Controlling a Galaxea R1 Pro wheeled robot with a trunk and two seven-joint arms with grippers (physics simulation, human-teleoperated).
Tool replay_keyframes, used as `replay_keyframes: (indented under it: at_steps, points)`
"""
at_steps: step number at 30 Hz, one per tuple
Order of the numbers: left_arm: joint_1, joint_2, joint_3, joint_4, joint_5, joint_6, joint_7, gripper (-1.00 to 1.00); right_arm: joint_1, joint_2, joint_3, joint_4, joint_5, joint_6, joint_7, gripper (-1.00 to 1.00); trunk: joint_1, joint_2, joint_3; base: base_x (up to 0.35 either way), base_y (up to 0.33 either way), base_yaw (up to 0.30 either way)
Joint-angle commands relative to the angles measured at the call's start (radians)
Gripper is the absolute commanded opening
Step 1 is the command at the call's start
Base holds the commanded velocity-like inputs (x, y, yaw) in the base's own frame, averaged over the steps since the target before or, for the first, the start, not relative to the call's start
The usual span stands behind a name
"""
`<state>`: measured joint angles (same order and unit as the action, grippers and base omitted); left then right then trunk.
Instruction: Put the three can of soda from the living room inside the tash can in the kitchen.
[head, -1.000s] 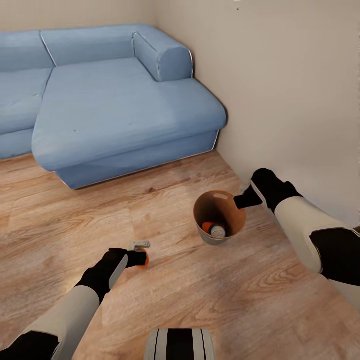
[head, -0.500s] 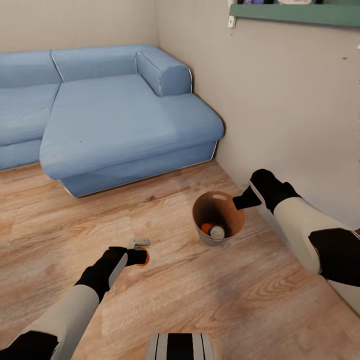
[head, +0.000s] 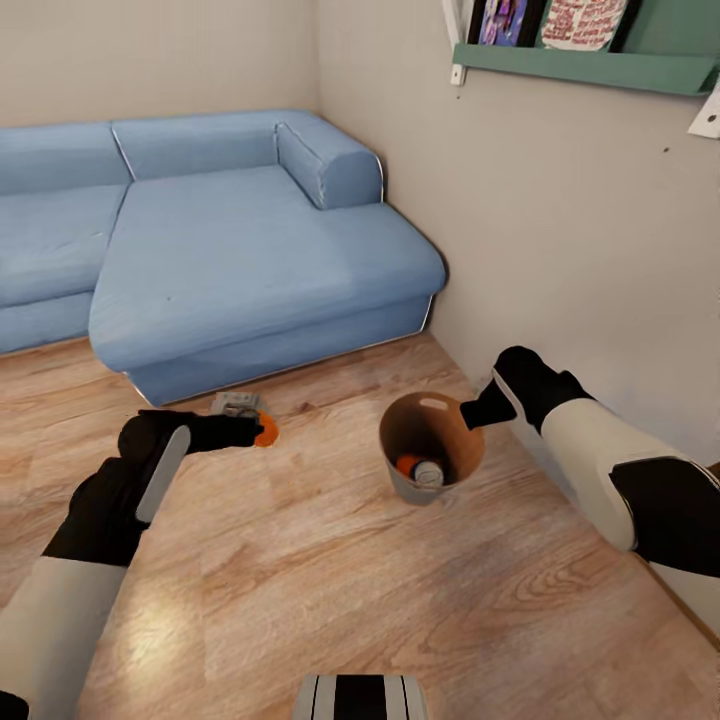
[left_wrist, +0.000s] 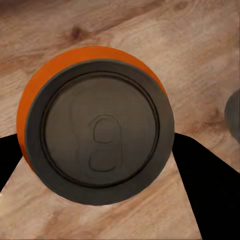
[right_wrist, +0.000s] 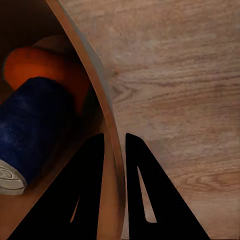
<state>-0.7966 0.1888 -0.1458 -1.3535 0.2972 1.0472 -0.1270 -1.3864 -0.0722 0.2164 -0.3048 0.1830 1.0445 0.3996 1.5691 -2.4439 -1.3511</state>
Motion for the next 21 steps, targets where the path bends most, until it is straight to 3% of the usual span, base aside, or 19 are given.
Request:
replay_keyframes:
  at_steps: [1,3,4,5,7,9,11,13,15,16,17,18,21]
  points:
    - [0.0,0.025,0.0,-0.014,0.028,0.0,-0.015,-1.0,0.0,0.002,-0.006,0.008,-0.021,0.003,0.002,-1.0,-0.004,0.007,0.003,0.0,0.0,0.0]
    - [-0.016,0.126,0.0,-0.027,0.171,0.0,-0.085,-1.0,0.001,0.012,-0.006,0.034,-0.022,0.003,0.003,-1.0,-0.012,0.021,0.009,0.0,0.0,0.0]
    - [-0.026,0.149,-0.001,-0.021,0.209,0.0,-0.104,-1.0,0.001,0.014,-0.006,0.038,-0.022,0.003,0.003,-1.0,-0.015,0.028,0.013,0.0,0.0,0.0]
    - [-0.051,0.184,-0.002,-0.003,0.279,0.0,-0.138,-1.0,0.001,0.016,-0.006,0.044,-0.022,0.003,0.003,-1.0,-0.019,0.035,0.016,0.0,0.0,0.0]
    - [-0.101,0.215,-0.004,0.034,0.359,0.0,-0.183,-1.0,0.003,0.023,-0.006,0.053,-0.022,0.003,0.003,-1.0,-0.027,0.049,0.022,0.0,0.0,0.0]
    - [-0.183,0.234,-0.01,0.108,0.416,0.0,-0.271,-1.0,0.006,0.041,-0.006,0.065,-0.022,0.003,0.001,-1.0,-0.035,0.063,0.028,0.0,0.0,0.0]
    - [-0.225,0.238,-0.013,0.149,0.43,0.0,-0.333,-1.0,0.007,0.052,-0.006,0.068,-0.022,0.003,0.0,-1.0,-0.042,0.077,0.035,0.0,0.0,0.0]
    - [-0.332,0.241,-0.039,0.239,0.445,0.0,-0.488,-1.0,0.01,0.078,-0.005,0.071,-0.022,0.003,-0.002,-1.0,-0.05,0.091,0.041,0.0,0.0,0.0]
    - [-0.437,0.239,-0.139,0.325,0.452,0.0,-0.588,-1.0,0.012,0.104,-0.006,0.073,-0.021,0.003,-0.004,-1.0,-0.058,0.105,0.047,0.0,0.0,0.0]
    - [-0.461,0.238,-0.171,0.344,0.454,0.0,-0.604,-1.0,0.012,0.111,-0.006,0.074,-0.021,0.003,-0.004,-1.0,-0.061,0.112,0.05,0.0,0.0,0.0]
    - [-0.504,0.233,-0.231,0.378,0.456,0.0,-0.628,-1.0,0.013,0.124,-0.006,0.074,-0.02,0.003,-0.004,-1.0,-0.065,0.119,0.053,0.0,0.0,0.0]
    - [-0.545,0.2,-0.298,0.415,0.456,0.0,-0.648,-1.0,0.018,0.138,-0.006,0.074,-0.02,0.003,-0.005,-1.0,-0.069,0.126,0.056,0.0,0.0,0.0]
    - [-0.577,0.129,-0.354,0.483,0.448,0.0,-0.648,-1.0,0.021,0.158,-0.005,0.073,-0.021,0.003,-0.006,-1.0,-0.073,0.133,0.06,0.0,0.0,0.0]
